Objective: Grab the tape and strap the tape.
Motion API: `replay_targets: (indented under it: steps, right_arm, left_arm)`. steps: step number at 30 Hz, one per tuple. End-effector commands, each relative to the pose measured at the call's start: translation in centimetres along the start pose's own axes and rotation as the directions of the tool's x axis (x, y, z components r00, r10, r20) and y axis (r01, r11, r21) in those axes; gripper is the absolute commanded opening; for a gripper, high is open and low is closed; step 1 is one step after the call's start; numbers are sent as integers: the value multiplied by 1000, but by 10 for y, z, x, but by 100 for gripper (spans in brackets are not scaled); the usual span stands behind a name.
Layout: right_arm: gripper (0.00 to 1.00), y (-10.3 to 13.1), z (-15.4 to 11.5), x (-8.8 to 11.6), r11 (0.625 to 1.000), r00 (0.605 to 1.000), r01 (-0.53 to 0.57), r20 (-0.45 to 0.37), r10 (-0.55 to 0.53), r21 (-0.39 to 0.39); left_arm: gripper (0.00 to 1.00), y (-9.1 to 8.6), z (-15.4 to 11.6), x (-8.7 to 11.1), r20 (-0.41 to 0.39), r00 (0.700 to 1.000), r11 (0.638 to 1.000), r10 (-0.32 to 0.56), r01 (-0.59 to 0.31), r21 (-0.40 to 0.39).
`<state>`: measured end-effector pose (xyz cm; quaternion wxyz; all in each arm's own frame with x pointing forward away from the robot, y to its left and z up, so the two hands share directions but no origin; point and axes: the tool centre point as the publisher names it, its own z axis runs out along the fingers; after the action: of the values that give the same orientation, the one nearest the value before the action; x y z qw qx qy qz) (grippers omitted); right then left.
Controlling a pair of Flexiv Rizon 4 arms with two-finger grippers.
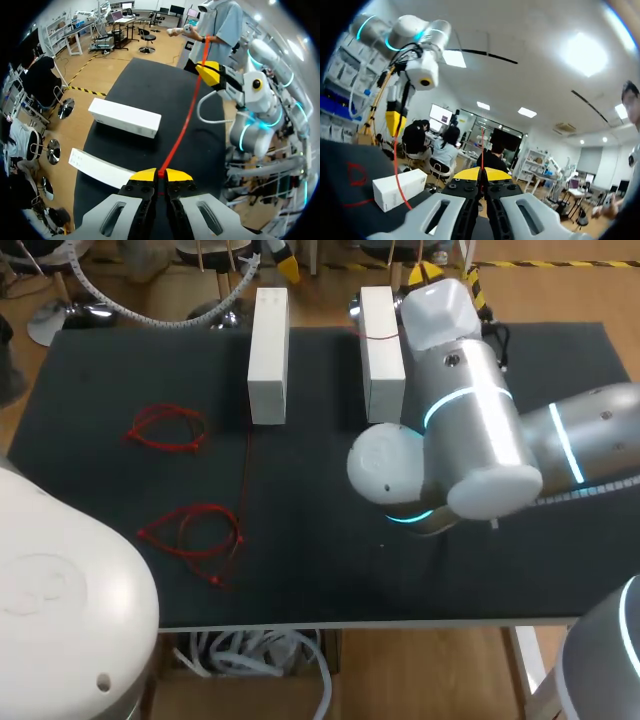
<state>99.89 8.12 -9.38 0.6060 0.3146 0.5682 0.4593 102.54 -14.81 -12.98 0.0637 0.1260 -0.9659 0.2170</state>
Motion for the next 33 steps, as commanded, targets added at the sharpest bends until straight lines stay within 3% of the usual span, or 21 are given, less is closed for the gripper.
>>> replay_targets:
  steps: [1,12,19,27,33]
  right_arm:
    - [0,4,4,-4,995,994,81,-73,-85,-55]
    - [0,21,35,3,979,985,136,-86,-150,-155]
    - [0,22,51,-2,958,959,217,-139,-245,-190]
    - [0,8,55,-8,888,873,359,-233,-428,-288]
    - [0,-6,55,-6,843,800,432,-295,-522,-321]
  left_arm:
    - [0,-1,0,0,-1,1000,1000,-1,1,-3]
    - [0,-1,0,0,-1,1000,1000,-1,1,-3]
    - [0,-1,0,0,-1,1000,1000,-1,1,-3]
    - [0,-1,0,0,-1,1000,1000,-1,1,-3]
    - [0,-1,0,0,-1,1000,1000,-1,1,-3]
